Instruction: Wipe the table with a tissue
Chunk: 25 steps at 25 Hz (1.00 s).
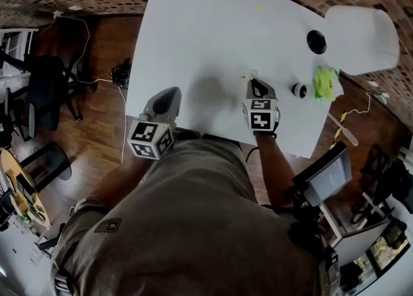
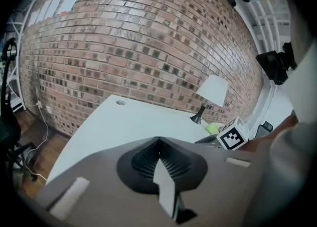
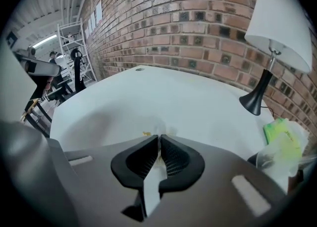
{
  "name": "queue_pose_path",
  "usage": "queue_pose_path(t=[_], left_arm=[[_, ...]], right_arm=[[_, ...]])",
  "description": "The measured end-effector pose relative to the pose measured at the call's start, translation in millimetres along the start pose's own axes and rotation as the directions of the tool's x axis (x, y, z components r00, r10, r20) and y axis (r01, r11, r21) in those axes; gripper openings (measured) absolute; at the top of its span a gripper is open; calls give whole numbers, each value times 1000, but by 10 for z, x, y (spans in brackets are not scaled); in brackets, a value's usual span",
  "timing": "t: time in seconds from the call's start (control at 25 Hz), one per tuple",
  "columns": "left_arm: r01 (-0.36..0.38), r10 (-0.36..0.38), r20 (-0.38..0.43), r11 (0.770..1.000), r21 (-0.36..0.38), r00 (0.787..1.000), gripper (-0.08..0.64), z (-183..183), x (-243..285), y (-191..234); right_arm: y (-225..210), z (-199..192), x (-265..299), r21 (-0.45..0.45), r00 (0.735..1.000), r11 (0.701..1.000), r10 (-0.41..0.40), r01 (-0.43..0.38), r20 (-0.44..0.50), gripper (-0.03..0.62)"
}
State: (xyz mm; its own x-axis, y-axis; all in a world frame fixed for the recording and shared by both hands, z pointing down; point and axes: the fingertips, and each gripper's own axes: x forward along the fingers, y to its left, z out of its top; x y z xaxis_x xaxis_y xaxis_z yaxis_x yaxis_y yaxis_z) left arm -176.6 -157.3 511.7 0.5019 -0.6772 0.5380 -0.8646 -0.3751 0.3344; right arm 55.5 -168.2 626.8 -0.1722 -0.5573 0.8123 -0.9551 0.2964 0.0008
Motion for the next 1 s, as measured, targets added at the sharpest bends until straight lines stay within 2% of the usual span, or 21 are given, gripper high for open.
queue_pose_path(t=[0.32,0.56,1.0], left_arm=[[-13,13,-2,1000,-15,1000,2,-32,-12,52],[-29,29,-2,999,-17,1000,2,-43,-43,88],[-68,69,7,998,-14,998,2,-31,-182,183]], right_arm=[[92,27,9,-11,1000,1000,10,-10,5,31],[271,107,93,-28,999,998,50,-50,18,29],[1017,303,237,-133,976,969,214,-207,40,29]])
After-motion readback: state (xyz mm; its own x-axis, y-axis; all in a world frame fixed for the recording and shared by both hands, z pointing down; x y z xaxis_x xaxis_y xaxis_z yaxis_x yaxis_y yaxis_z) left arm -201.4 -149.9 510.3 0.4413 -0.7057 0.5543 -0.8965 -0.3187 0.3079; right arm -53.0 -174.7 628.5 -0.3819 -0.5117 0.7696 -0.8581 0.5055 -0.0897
